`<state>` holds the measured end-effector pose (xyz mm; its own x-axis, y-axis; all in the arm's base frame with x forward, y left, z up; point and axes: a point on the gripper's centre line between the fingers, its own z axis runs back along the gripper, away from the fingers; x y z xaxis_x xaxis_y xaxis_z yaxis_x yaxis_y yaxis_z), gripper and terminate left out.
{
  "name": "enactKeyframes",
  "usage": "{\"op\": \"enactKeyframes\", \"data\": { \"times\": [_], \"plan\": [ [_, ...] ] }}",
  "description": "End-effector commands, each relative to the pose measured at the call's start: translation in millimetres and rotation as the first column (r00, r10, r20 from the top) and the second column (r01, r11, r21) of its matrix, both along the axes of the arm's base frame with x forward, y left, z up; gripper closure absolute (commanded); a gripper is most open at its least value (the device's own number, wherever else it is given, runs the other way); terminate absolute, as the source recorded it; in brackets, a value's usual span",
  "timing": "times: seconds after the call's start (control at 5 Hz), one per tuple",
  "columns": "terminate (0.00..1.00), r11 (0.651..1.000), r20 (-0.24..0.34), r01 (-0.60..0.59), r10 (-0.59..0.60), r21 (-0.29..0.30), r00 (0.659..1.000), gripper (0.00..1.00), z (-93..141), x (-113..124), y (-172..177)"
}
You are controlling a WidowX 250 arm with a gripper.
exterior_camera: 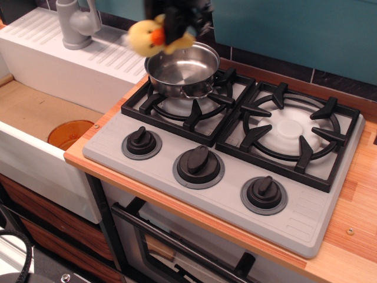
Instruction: Put stuffedduck in pan
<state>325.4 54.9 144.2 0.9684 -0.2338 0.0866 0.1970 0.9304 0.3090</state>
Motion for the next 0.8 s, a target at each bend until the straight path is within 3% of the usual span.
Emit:
{"op": "enactKeyframes", "data": {
  "times": [0.0, 0.4, 0.6],
  "plan": [
    [0.0, 1.0, 0.049, 0.029, -0.029, 0.002, 0.998, 1.0, 19, 37, -4],
    [0.0, 0.999, 0.067, 0.031, -0.03, -0.02, 0.997, 1.0, 5, 39, -4],
    [0.0, 0.999, 0.097, 0.024, -0.019, -0.049, 0.995, 0.0, 2, 35, -9]
  ]
}}
